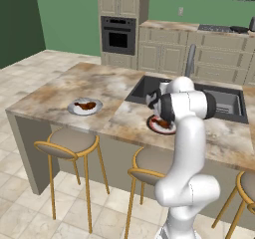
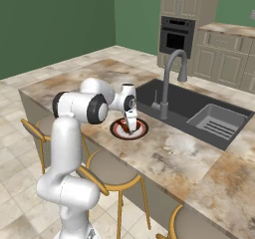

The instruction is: Take the chicken drumsticks from the pan and place one on each plate on the dining counter.

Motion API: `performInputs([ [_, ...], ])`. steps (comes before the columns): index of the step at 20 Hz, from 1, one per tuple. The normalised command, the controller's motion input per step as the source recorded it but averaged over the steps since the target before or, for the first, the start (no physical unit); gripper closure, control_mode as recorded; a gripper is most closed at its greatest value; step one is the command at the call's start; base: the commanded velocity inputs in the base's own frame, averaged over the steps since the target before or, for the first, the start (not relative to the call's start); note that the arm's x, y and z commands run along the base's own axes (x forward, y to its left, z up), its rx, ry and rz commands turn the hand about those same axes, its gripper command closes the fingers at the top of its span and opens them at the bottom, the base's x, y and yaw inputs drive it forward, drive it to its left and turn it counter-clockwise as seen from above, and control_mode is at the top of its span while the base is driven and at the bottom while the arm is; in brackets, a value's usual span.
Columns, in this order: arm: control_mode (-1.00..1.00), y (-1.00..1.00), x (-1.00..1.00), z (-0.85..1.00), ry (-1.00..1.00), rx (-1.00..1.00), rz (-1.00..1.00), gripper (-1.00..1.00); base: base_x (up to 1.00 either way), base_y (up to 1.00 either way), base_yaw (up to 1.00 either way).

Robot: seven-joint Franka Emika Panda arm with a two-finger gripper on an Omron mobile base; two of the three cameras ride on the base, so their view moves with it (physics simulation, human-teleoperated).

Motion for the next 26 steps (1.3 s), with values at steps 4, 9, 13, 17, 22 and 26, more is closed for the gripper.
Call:
performInputs([
  [4, -1.00, -0.18, 0.15, 0.00, -0.09, 0.00, 0.00, -1.00, 0.00, 0.00, 0.00],
  [9, -1.00, -0.10, 0.07, 0.00, -0.20, 0.00, 0.00, -1.00, 0.00, 0.00, 0.00],
  [13, -1.00, 0.00, 0.01, 0.13, -0.38, 0.00, 0.00, -1.00, 0.00, 0.00, 0.00],
  [17, -1.00, -0.02, -0.26, 0.72, -0.56, 0.00, 0.05, -1.00, 0.00, 0.00, 0.00],
  [22, -1.00, -0.01, -0.94, 1.00, -0.62, 0.00, 0.11, -1.00, 0.00, 0.00, 0.00],
  [26, -1.00, -0.04, -0.98, 1.00, -0.44, 0.01, 0.12, -1.00, 0.00, 0.00, 0.00],
])
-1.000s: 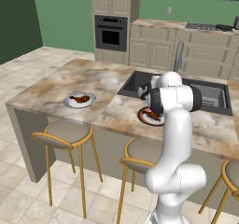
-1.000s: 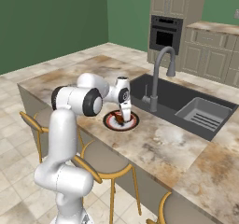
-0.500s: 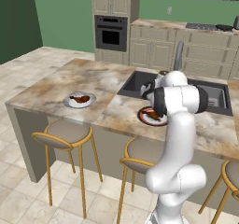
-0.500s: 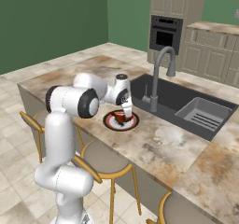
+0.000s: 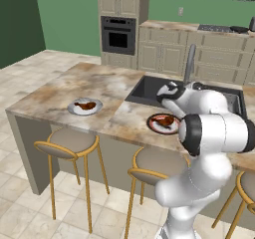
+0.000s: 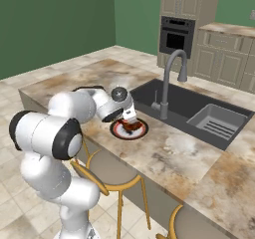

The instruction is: Take the chicken drumsticks from the pan and place one on each plate on the dining counter.

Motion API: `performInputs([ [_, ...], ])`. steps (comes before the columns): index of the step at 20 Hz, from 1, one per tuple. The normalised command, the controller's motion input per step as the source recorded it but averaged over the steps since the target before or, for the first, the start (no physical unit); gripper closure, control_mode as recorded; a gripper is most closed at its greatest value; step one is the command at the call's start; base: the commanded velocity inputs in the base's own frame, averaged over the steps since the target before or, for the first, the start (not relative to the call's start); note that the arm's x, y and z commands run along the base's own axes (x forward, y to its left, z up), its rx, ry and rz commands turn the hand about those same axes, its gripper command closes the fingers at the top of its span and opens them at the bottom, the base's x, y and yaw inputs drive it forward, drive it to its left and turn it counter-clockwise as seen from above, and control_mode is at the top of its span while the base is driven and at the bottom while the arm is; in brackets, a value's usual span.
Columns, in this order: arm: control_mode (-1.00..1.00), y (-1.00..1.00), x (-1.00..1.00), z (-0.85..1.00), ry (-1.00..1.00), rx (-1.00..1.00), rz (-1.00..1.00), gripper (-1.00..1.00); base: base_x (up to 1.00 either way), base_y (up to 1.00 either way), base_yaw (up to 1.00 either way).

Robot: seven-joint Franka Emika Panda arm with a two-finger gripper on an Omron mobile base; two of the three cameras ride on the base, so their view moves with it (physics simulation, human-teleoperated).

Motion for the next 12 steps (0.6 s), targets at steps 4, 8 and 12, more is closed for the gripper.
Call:
performInputs([
  [4, -1.00, -0.08, -1.00, 1.00, -0.30, 0.00, 0.09, -1.00, 0.00, 0.00, 0.00],
  [8, -1.00, -0.16, -1.00, 1.00, -0.15, 0.00, 0.05, -1.00, 0.00, 0.00, 0.00],
  [12, -1.00, -0.22, -1.00, 1.00, -0.05, 0.00, 0.04, -1.00, 0.00, 0.00, 0.00],
])
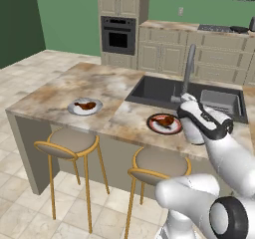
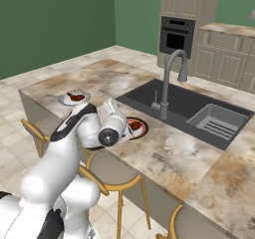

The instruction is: Take the chicken drumsticks from the pan and place one on each plate on the dining counter.

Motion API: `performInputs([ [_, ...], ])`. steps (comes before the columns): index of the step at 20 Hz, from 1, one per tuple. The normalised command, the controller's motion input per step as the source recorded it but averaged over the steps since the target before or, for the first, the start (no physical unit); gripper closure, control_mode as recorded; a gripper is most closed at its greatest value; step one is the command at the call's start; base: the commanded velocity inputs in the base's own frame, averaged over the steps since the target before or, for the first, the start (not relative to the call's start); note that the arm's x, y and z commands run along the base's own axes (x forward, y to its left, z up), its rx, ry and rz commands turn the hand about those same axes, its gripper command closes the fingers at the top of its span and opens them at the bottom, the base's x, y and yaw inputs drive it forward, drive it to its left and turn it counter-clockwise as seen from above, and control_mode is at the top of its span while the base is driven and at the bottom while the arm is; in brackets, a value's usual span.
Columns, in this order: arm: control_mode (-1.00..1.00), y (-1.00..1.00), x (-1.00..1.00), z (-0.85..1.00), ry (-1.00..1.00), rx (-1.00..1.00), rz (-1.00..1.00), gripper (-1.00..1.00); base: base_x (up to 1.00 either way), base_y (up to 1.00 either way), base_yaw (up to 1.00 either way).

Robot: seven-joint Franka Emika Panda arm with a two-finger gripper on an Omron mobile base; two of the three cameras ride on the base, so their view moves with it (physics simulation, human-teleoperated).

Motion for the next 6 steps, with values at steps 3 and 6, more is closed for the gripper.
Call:
performInputs([
  [3, -1.00, -0.35, -1.00, 1.00, 0.09, 0.00, 0.00, -1.00, 0.00, 0.00, 0.00],
  [6, -1.00, -0.38, -1.00, 1.00, 0.10, 0.00, 0.00, -1.00, 0.00, 0.00, 0.00],
])
